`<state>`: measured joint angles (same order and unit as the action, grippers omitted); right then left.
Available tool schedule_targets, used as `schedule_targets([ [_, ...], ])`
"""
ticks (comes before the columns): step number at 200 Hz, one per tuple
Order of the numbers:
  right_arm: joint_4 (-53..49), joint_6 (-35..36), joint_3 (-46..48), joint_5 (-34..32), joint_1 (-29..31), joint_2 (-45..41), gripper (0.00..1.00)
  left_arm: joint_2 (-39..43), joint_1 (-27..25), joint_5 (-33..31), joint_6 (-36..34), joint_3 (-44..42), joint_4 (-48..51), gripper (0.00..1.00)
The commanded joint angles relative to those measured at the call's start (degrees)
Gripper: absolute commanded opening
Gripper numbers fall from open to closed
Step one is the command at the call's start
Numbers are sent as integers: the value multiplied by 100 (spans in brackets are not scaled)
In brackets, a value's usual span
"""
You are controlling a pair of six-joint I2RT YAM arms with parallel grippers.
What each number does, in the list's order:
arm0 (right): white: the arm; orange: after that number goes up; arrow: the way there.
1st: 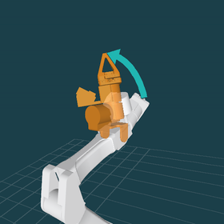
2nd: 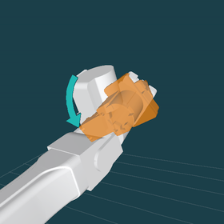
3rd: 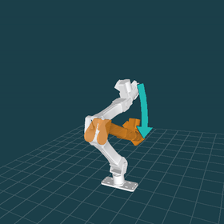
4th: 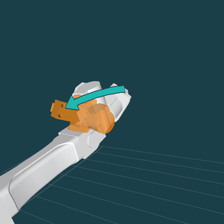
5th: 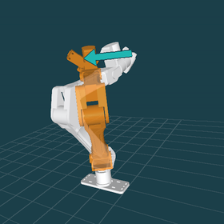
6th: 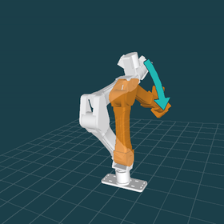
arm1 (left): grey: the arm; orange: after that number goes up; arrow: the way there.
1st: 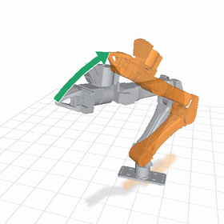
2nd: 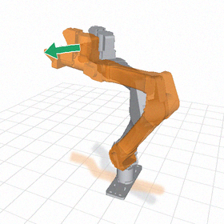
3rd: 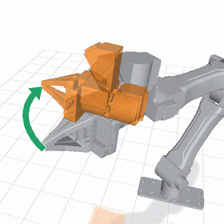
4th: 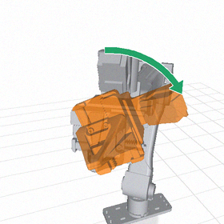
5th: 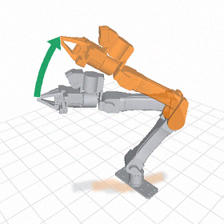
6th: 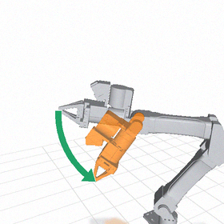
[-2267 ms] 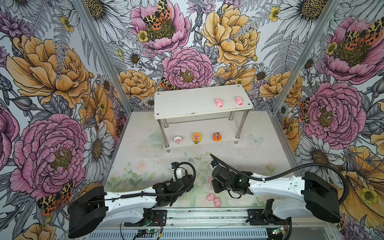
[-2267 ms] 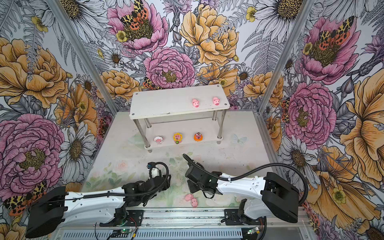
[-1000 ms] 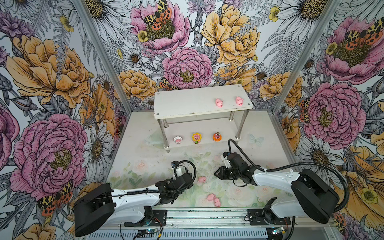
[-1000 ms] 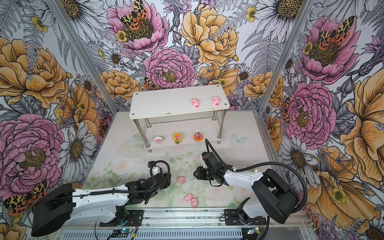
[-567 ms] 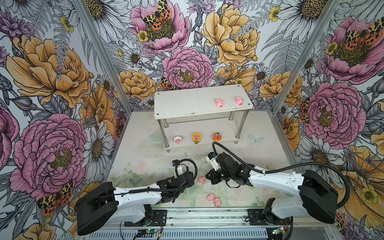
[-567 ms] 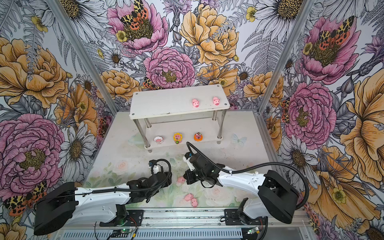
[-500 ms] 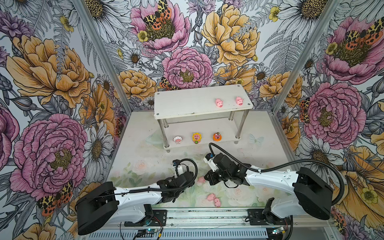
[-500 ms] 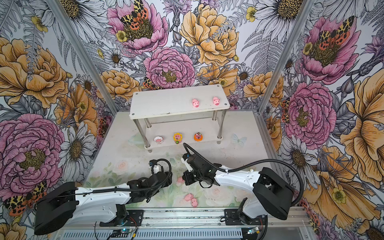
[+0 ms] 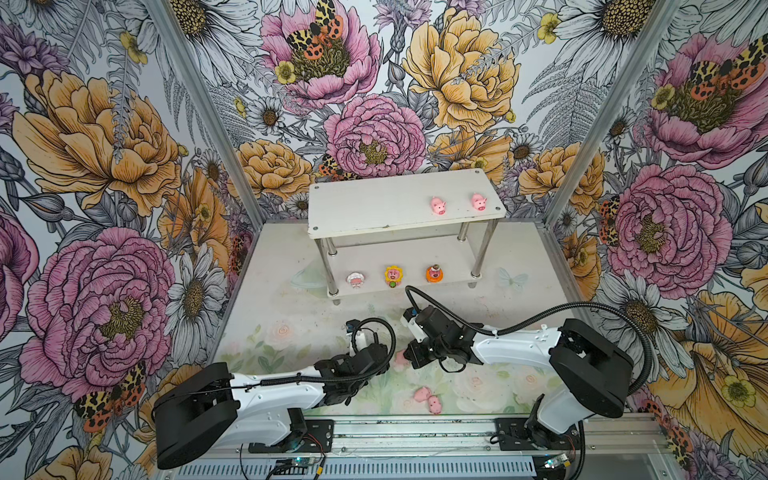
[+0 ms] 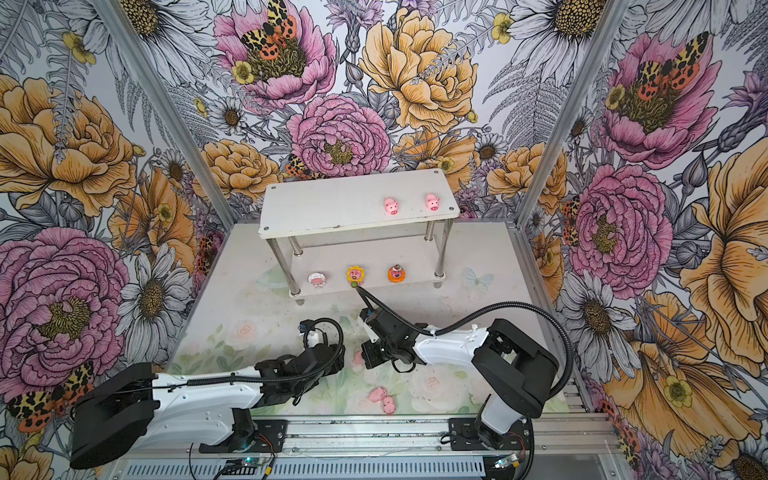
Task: Place and organize the plastic toys onto the shelf
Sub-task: 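Close the left gripper on the pink pig while the right gripper releases and draws back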
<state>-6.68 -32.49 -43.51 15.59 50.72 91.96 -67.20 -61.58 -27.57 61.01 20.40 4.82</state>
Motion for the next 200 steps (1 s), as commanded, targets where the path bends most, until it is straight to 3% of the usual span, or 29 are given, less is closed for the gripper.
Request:
schedule_targets([
  [1, 309, -75, -106, -3, -227, 264, 0, 1, 39, 77, -28, 50, -95, 65],
  [50, 836, -359, -220, 522, -712, 775, 0, 2, 46, 92, -37, 48, -95, 65],
  [117, 589, -262, -192, 331, -701, 646, 0, 109, 76, 88, -90, 60, 23, 65],
  [138, 602, -309, 36, 235, -560, 554, 0, 151, 116, 101, -120, 60, 25, 66],
  [158, 650, -418, 196, 120, -60, 525, 0, 172, 146, 111, -134, 69, 28, 73],
  [200, 1018, -898, 576, -36, 485, 467, 0, 181, 164, 181, -155, 114, 88, 75],
])
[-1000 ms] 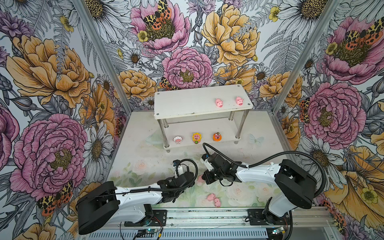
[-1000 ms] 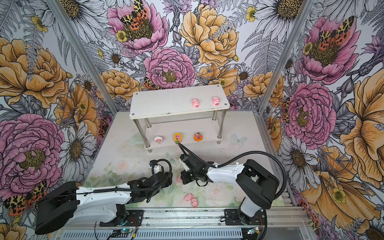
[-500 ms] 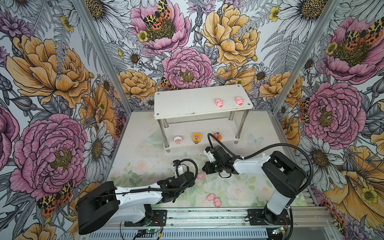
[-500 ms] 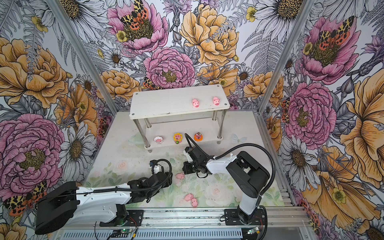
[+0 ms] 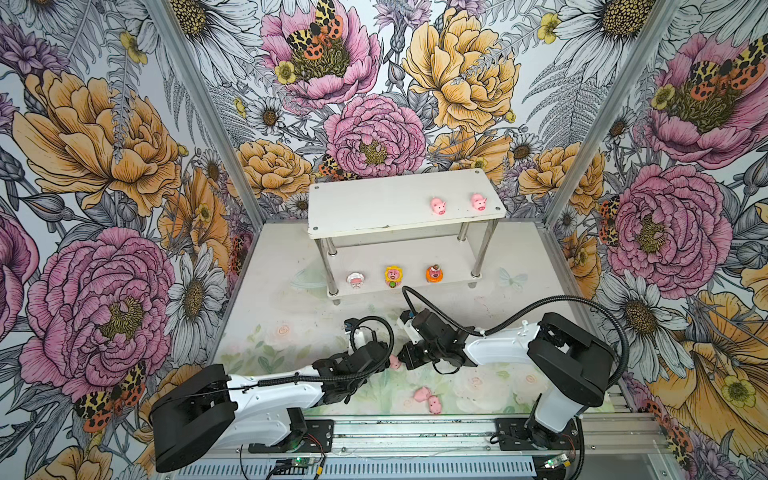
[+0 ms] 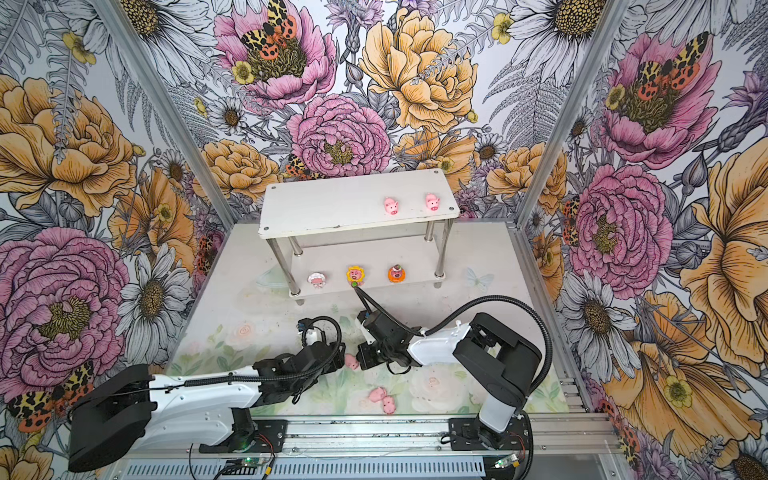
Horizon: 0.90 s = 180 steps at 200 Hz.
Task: Place and organize the plastic toys onto the shelf
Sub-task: 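Close the left gripper on the pink pig while the right gripper releases and draws back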
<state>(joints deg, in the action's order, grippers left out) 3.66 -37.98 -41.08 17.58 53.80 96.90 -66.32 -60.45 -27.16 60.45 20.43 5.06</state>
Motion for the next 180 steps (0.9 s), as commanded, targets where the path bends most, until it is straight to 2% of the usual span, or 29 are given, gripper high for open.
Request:
schedule_targets([
  [1, -11, -359, 344, -237, 180, -29, 0, 93, 50, 140, -96, 111, 69, 74],
  [34, 37, -463, 504, -389, 254, -246, 0, 150, -91, 118, -11, 123, 316, 74],
  [69, -467, -310, 553, -853, 170, -939, 0, 71, -588, -294, 213, 380, 953, 76],
  [112, -974, -221, 877, -1062, -550, -2057, 1, -483, -1009, -275, 516, 534, 960, 79],
  [141, -1292, -55, 1017, -1135, -980, -2547, 4, -981, -1102, -240, 649, 696, 979, 79],
  [165, -1397, 14, 1082, -1142, -1109, -2726, 4, -1354, -1107, -152, 677, 869, 979, 70],
  [180, -1402, 33, 1119, -1150, -1134, -2762, 4, -1459, -1108, -127, 654, 973, 1014, 58],
])
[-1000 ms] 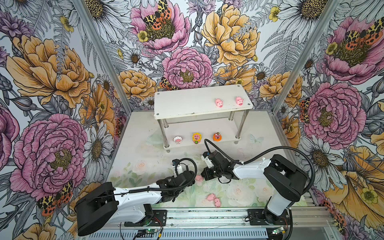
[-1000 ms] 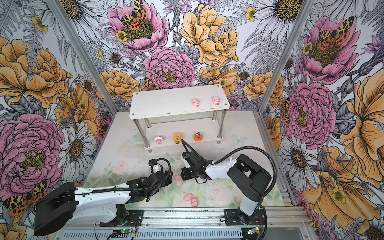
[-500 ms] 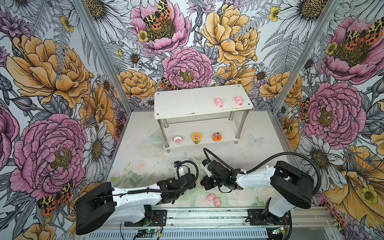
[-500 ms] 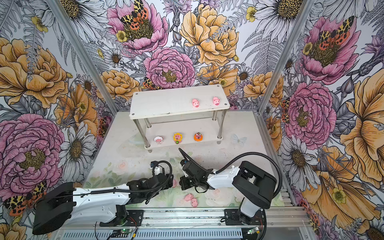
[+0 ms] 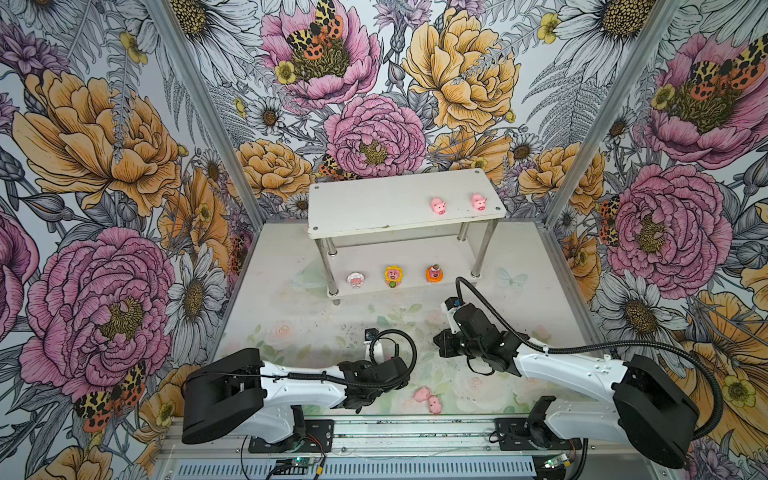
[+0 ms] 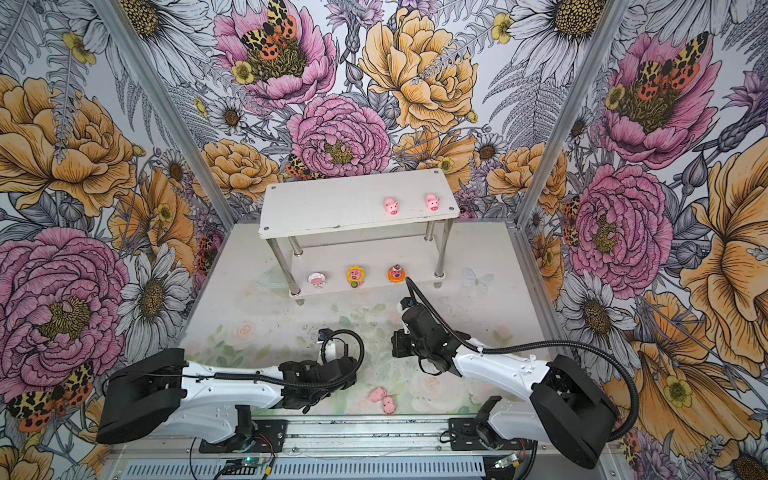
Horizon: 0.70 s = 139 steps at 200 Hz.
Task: Place and organize the plastic toys onto the shelf
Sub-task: 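Close the left gripper on the pink pig while the right gripper releases and draws back, then lift the pink pig with the left gripper up toward the shelf top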
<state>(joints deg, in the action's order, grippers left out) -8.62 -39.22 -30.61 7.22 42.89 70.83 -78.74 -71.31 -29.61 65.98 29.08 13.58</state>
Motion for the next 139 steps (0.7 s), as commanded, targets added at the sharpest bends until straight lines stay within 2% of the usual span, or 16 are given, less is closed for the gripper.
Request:
schedule_targets([
  [1, -174, 164, 72, -106, -44, -151, 4, -219, -22, 115, 101, 112, 166, 57],
  [22, -166, 211, 84, -100, -53, -107, 4, -161, -15, 62, 108, 189, 344, 40],
  [54, -167, 347, 60, -108, -75, -37, 4, 218, -15, -68, 116, 353, 880, 30],
  [94, -170, 552, 47, -133, -128, 10, 4, 1000, 28, -531, -182, 1292, 2450, 29],
  [114, -147, 659, 81, -166, -132, 54, 2, 1218, 103, -918, -608, 2226, 3289, 29],
  [139, -37, 776, 200, -169, -132, 110, 1, 1043, 369, -1235, -1381, 3550, 3913, 29],
])
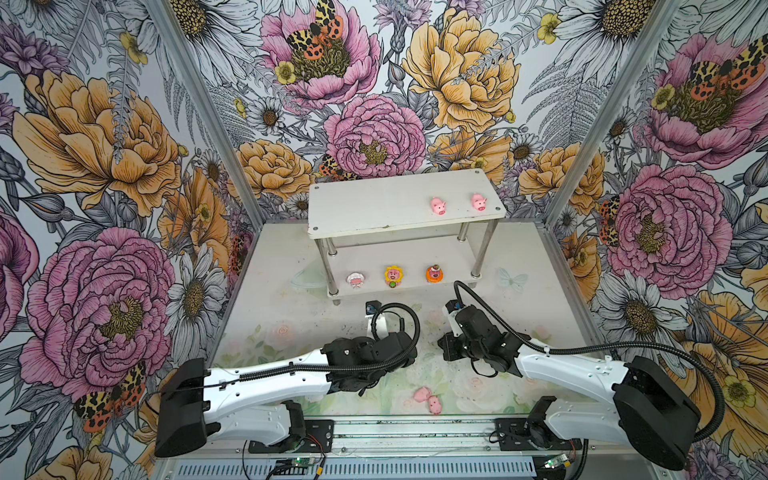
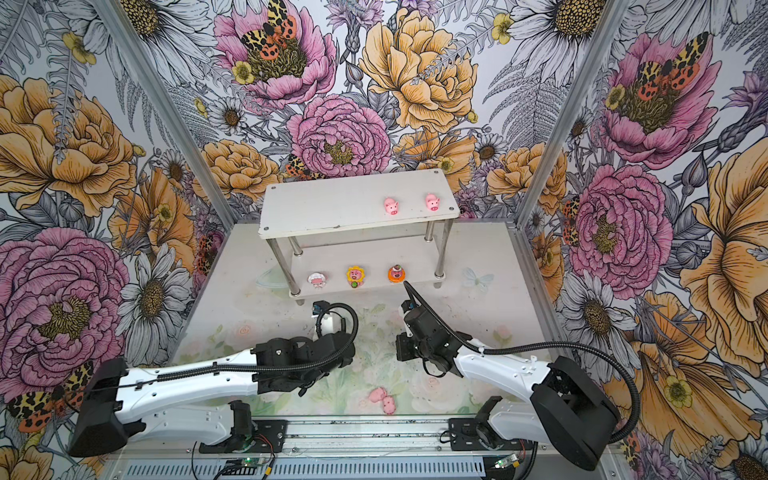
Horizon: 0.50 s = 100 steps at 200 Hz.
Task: Place and organize the plastic toys onto the shelf
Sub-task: 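Lift the pink pig with the left gripper up toward the shelf top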
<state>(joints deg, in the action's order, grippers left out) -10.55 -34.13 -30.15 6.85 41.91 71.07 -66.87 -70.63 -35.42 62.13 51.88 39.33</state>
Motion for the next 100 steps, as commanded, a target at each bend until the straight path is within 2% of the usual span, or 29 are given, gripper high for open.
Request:
schedule_targets([
  [1, 166, 271, 156, -136, -34, 89, 1, -152, 316, -661, -1029, 1297, 1348, 29],
  [46, 323, 370, 232, 50, -34, 231, 0, -1292, 753, -947, -2407, 3772, 1765, 29],
  [100, 431, 210, 244, 413, -33, 371, 0, -2797, 1177, -1069, -3569, 6274, 1834, 30],
])
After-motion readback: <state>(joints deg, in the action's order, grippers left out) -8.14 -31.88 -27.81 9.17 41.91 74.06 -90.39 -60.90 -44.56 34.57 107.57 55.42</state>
